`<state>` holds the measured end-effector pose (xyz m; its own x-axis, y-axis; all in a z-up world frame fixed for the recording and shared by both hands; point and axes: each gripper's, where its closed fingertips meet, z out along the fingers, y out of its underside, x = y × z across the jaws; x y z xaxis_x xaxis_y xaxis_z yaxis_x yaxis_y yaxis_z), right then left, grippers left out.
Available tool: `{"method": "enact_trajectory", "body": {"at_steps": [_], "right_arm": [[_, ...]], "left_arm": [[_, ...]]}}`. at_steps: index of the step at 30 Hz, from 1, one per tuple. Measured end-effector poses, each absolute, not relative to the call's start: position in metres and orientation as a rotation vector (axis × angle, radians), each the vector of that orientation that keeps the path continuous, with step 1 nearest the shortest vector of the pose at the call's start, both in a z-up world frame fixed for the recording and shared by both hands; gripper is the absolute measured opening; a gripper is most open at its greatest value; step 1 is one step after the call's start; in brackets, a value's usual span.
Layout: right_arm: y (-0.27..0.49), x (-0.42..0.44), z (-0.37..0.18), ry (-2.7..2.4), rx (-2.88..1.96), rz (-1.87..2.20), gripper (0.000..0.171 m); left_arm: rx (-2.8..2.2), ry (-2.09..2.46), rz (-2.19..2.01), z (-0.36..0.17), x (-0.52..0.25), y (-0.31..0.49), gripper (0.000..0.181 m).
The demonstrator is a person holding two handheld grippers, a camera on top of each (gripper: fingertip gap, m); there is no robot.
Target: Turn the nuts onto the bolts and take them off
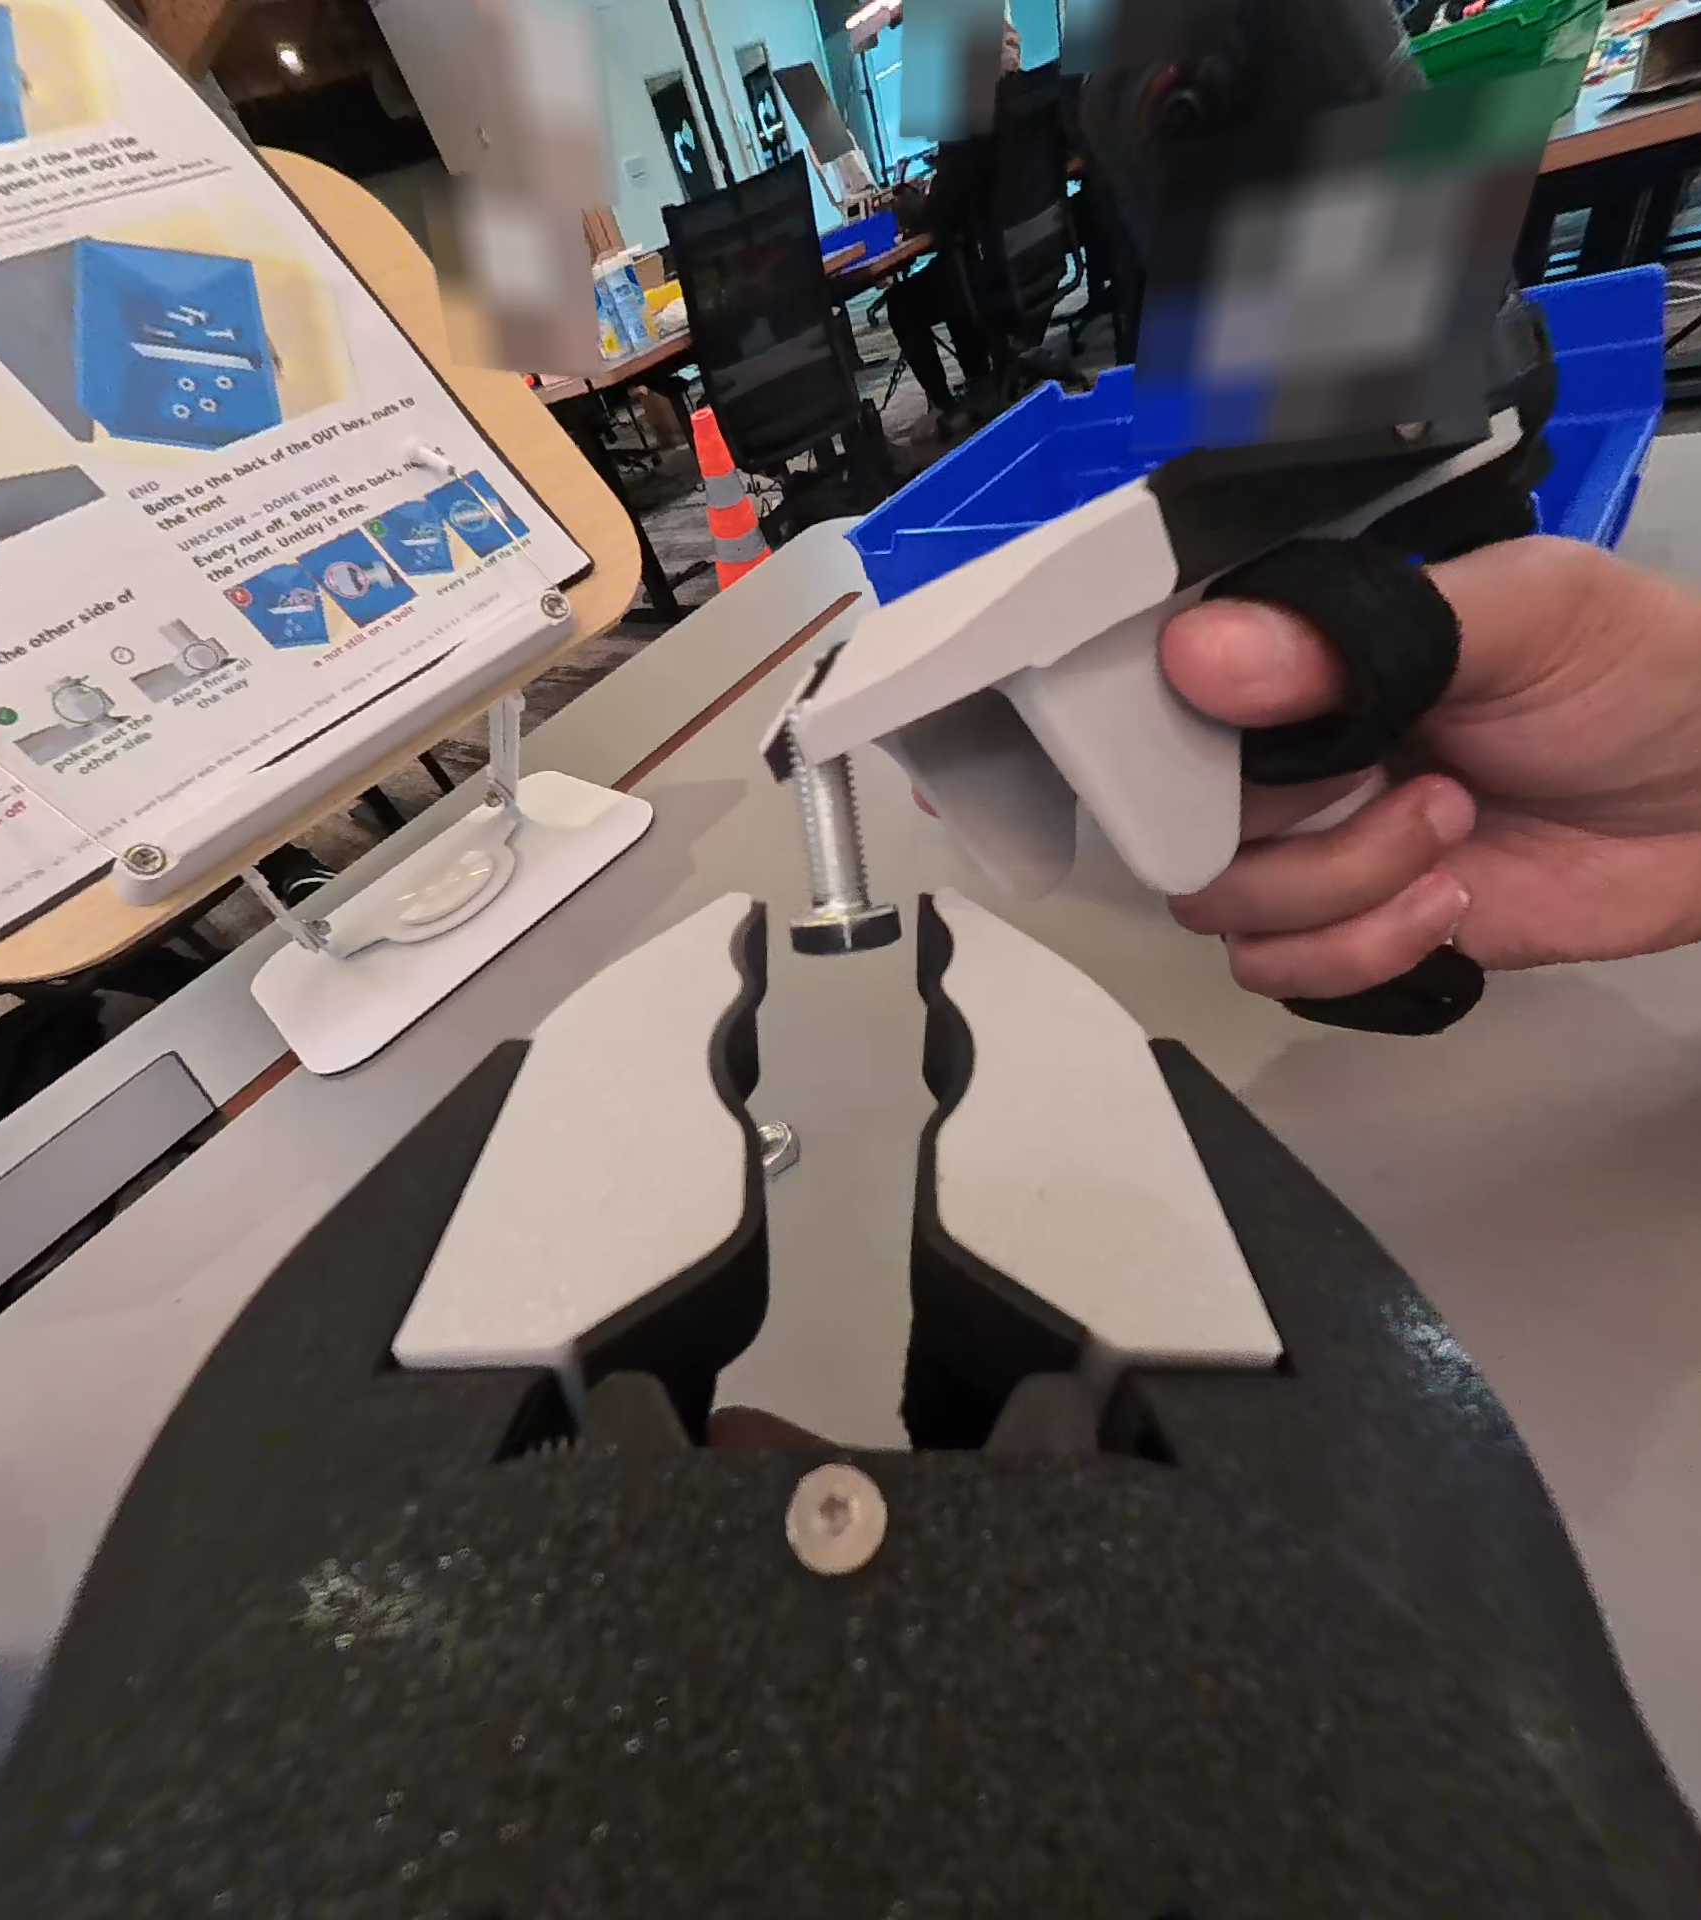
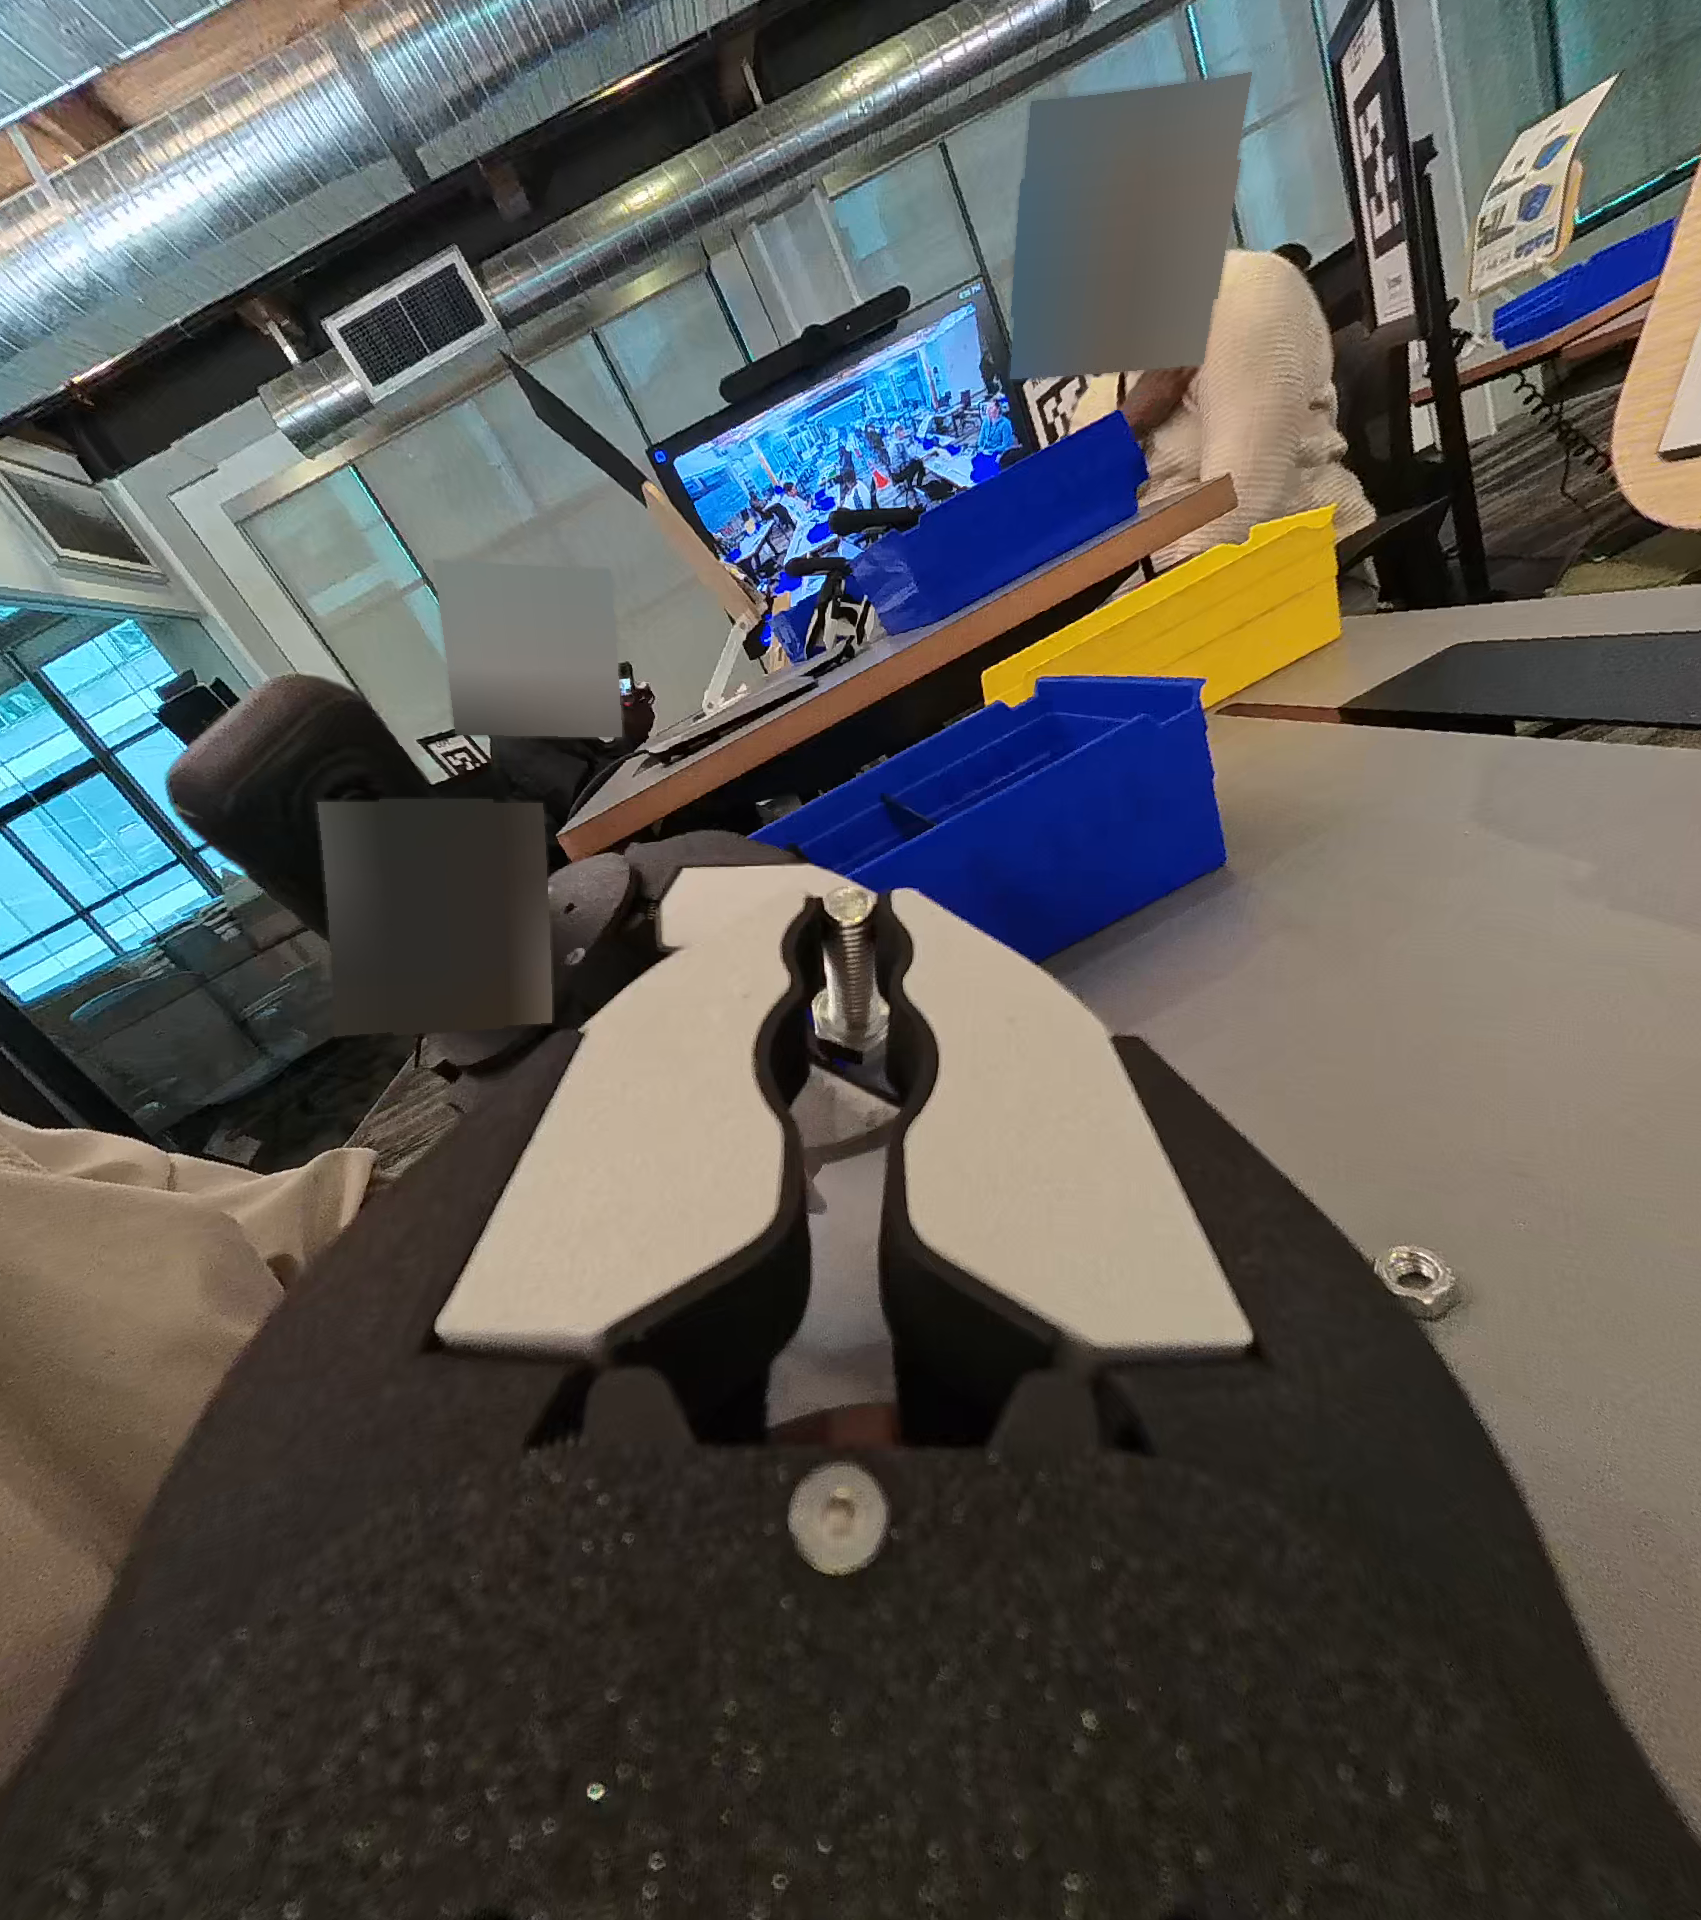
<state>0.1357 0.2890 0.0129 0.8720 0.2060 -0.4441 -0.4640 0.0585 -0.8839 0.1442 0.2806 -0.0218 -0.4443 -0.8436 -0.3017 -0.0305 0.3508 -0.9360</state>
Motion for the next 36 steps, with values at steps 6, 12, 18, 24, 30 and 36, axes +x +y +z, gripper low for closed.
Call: {"method": "enact_trajectory", "body": {"at_steps": [6, 12, 18, 24, 30, 36], "right_arm": [[0.287, 0.14, 0.013, 0.23, -1.426, 0.51, 0.009], [0.288, 0.139, 0.012, 0.227, -1.433, 0.504, 0.009], [0.288, 0.141, 0.008, 0.218, -1.47, 0.477, 0.016], [0.27, 0.192, -0.031, 0.212, -1.829, 0.019, 0.043], [0.26, 0.221, -0.082, 0.241, -2.091, -0.252, 0.046], [0.29, 0.202, -0.102, 0.28, -2.11, -0.23, 0.06]], "left_arm": [[-0.782, 1.752, -1.211, -0.019, 0.143, 0.28, 0.032], [-0.793, 1.787, -1.243, -0.02, 0.141, 0.28, 0.018], [-0.79, 1.829, -1.26, -0.023, 0.139, 0.282, 0.018], [-1.015, 1.813, -1.367, -0.048, 0.154, 0.331, 0.018], [-1.178, 1.782, -1.217, -0.067, 0.165, 0.37, 0.018], [-1.245, 1.73, -1.28, -0.065, 0.164, 0.375, 0.018]]}}
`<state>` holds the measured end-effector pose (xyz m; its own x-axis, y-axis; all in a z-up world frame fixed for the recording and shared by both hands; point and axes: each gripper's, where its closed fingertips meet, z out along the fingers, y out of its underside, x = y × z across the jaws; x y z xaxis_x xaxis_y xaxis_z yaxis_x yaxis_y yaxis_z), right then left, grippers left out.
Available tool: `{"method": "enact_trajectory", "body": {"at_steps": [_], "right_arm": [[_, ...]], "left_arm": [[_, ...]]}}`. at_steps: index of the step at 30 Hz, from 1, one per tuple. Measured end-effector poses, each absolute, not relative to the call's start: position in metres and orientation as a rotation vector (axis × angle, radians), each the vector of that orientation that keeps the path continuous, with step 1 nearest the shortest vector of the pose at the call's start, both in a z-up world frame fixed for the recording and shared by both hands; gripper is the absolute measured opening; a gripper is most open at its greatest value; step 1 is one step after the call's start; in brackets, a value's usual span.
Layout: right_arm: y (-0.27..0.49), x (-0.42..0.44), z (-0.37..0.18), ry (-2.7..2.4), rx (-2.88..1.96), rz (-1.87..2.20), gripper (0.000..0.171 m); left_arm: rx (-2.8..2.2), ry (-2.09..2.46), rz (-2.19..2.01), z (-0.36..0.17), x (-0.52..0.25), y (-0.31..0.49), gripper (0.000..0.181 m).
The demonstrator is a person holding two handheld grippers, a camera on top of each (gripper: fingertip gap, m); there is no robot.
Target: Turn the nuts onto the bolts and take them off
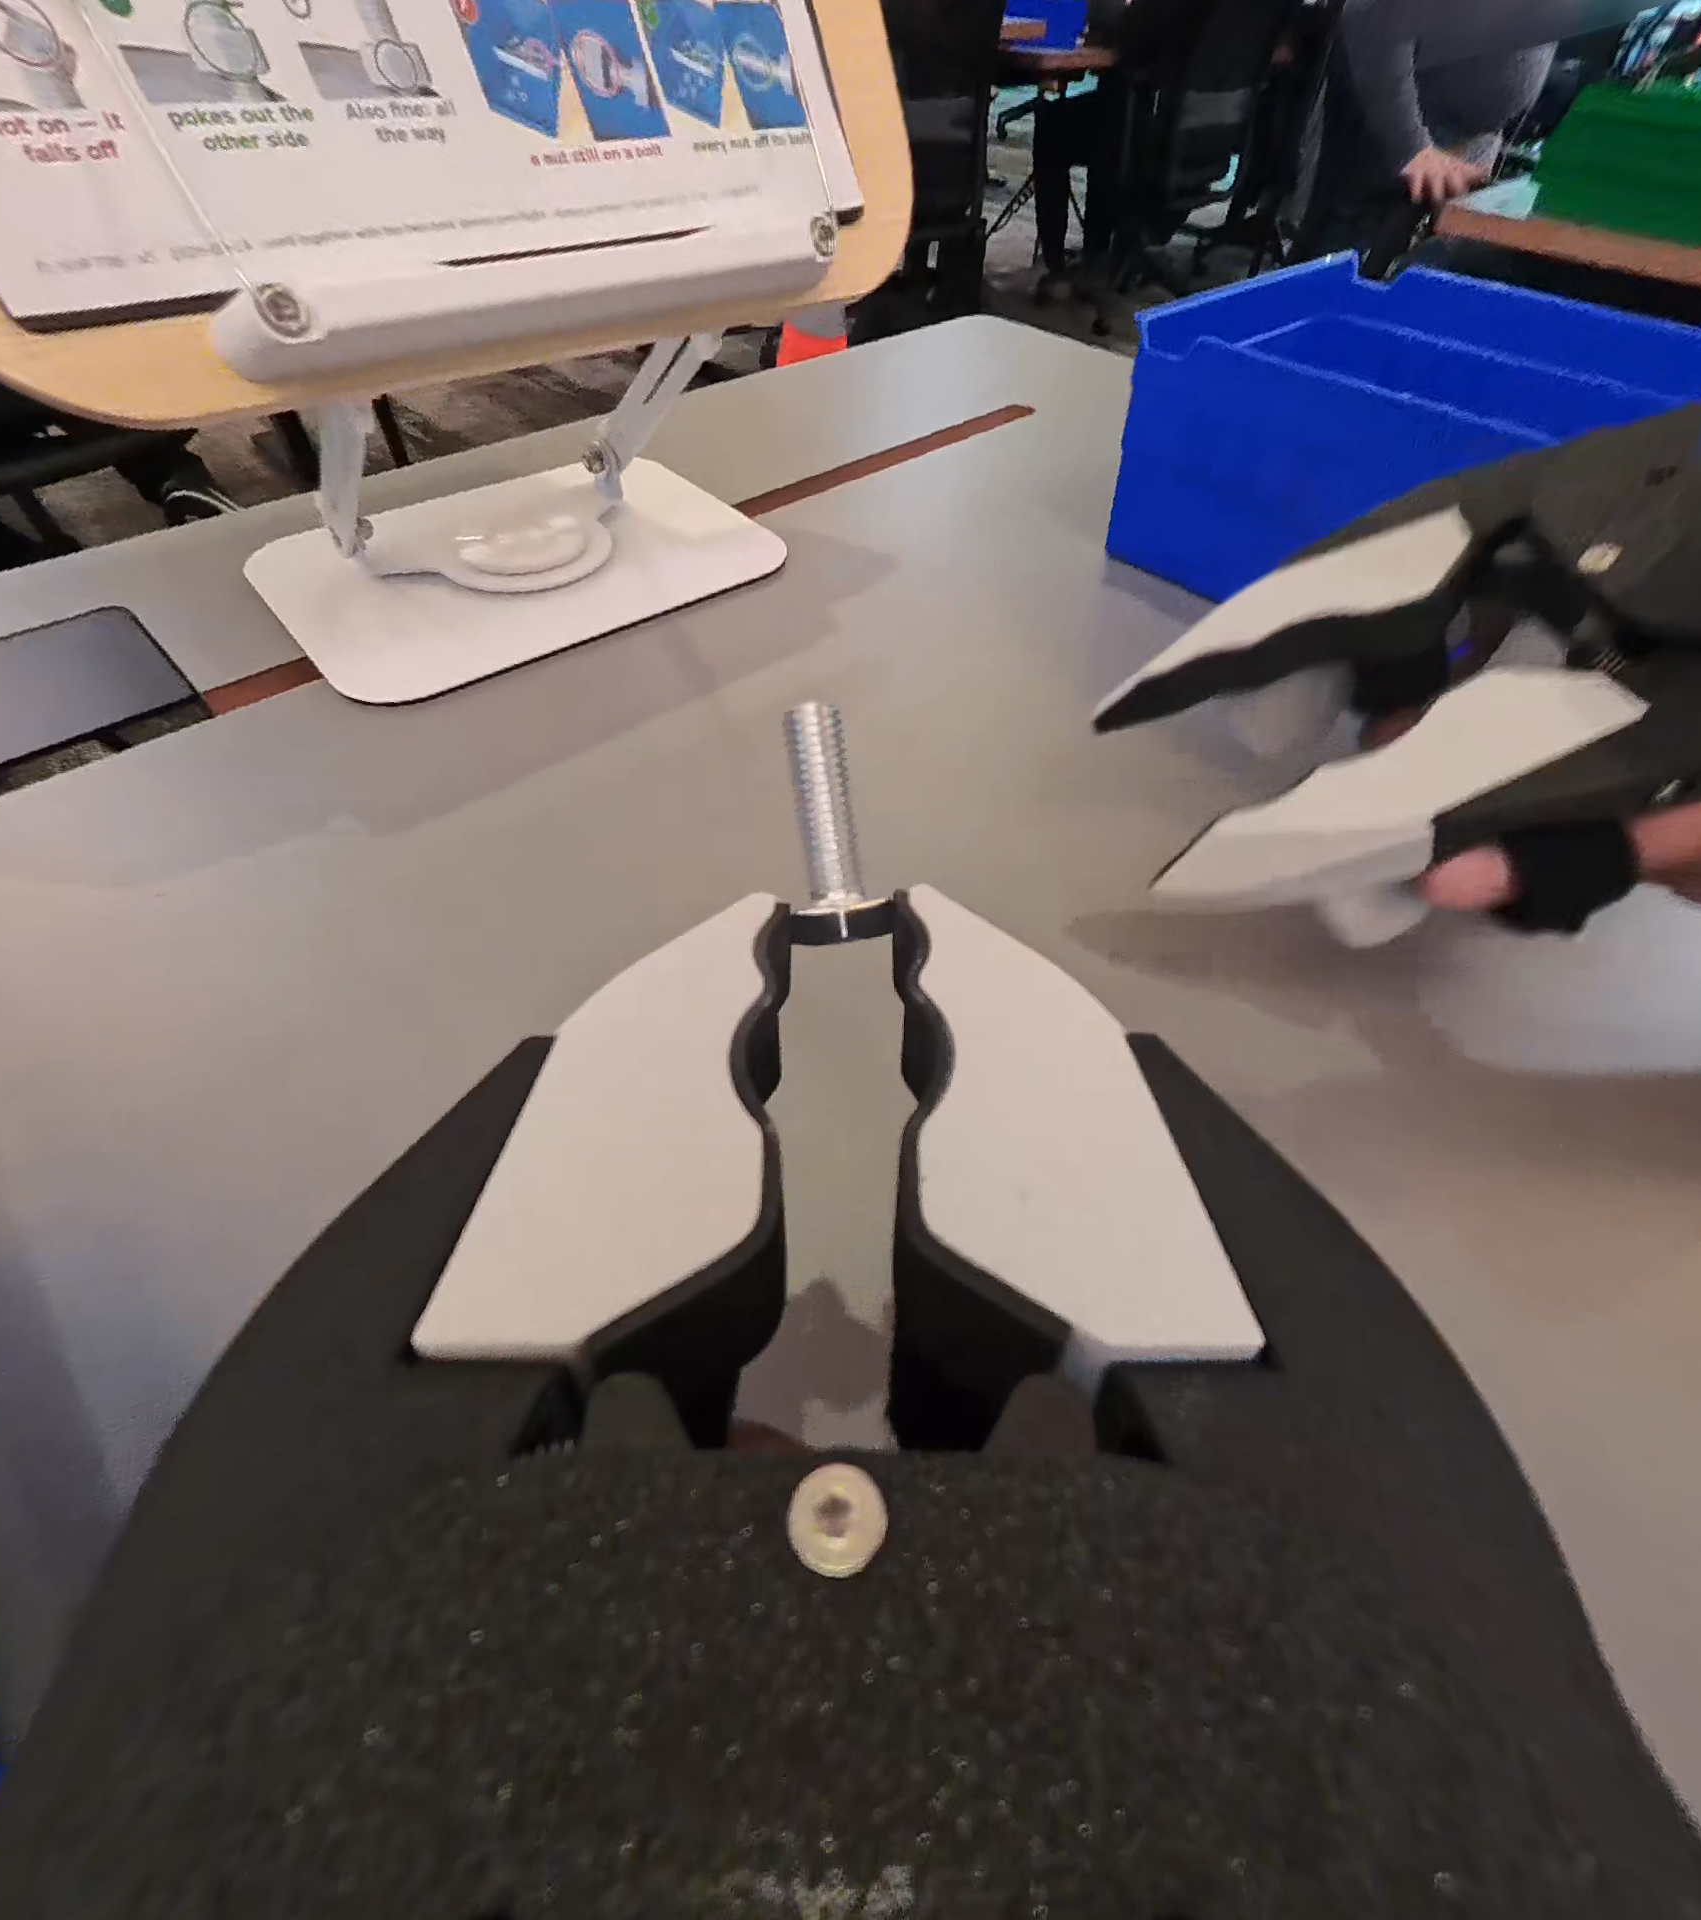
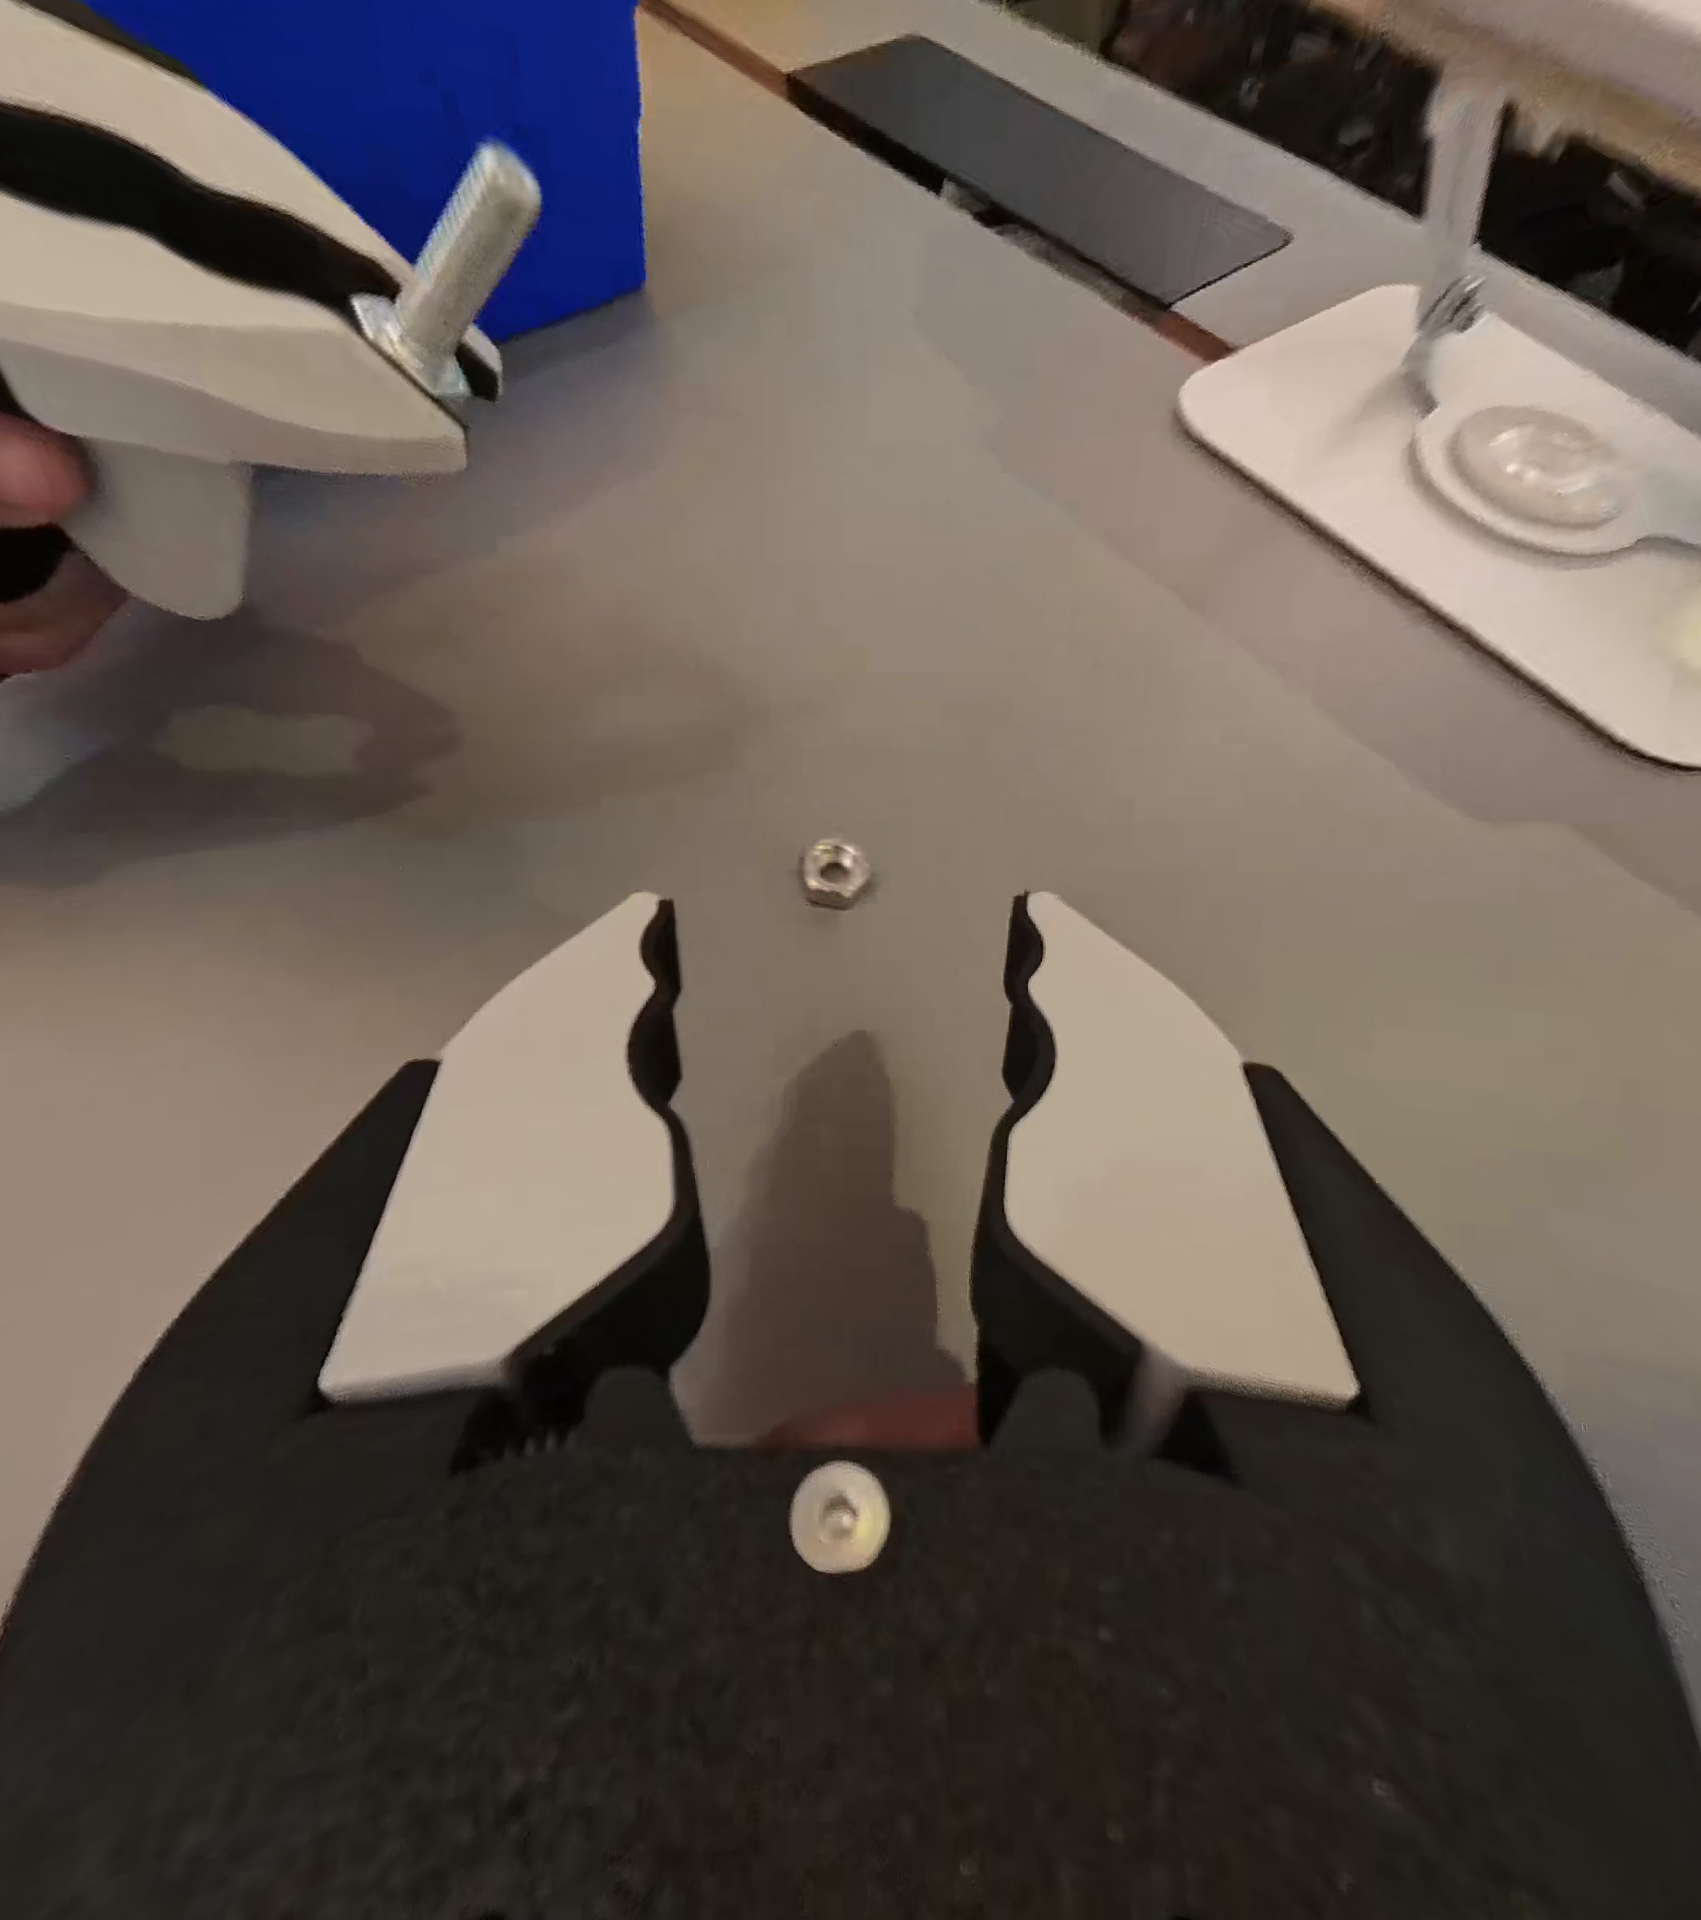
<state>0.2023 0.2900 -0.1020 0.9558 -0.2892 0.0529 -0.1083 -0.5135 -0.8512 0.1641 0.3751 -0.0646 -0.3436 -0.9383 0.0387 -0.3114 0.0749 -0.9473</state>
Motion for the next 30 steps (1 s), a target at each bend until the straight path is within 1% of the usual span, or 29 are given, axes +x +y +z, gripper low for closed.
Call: {"method": "enact_trajectory", "body": {"at_steps": [6, 7, 8, 9, 18, 19, 20, 21, 27, 30], "right_arm": [[0.32, 0.215, -0.142, 0.37, -2.241, -0.267, 0.064], [0.321, 0.218, -0.143, 0.395, -2.242, -0.251, 0.065], [0.322, 0.219, -0.142, 0.416, -2.229, -0.24, 0.059], [0.322, 0.22, -0.142, 0.429, -2.231, -0.242, 0.058], [0.324, 0.217, -0.151, 0.39, -2.302, -0.271, 0.059], [0.326, 0.215, -0.155, 0.367, -2.331, -0.248, 0.056], [0.329, 0.209, -0.157, 0.328, -2.347, -0.2, 0.032], [0.329, 0.207, -0.158, 0.317, -2.353, -0.175, 0.018], [0.33, 0.204, -0.155, 0.247, -2.346, -0.227, 0.017], [0.329, 0.2, -0.143, 0.192, -2.275, -0.272, 0.017]], "left_arm": [[-1.263, 1.697, -1.285, -0.062, 0.163, 0.381, 0.018], [-1.256, 1.694, -1.297, -0.06, 0.163, 0.381, 0.018], [-1.246, 1.686, -1.303, -0.057, 0.162, 0.381, 0.018], [-1.242, 1.679, -1.299, -0.056, 0.161, 0.382, 0.018], [-1.219, 1.708, -1.321, -0.057, 0.157, 0.371, 0.018], [-1.224, 1.718, -1.317, -0.059, 0.157, 0.37, 0.018], [-1.221, 1.729, -1.316, -0.06, 0.157, 0.368, 0.018], [-1.217, 1.734, -1.312, -0.061, 0.157, 0.367, 0.018], [-1.213, 1.775, -1.275, -0.069, 0.159, 0.366, 0.018], [-1.213, 1.811, -1.267, -0.074, 0.159, 0.365, 0.018]]}}
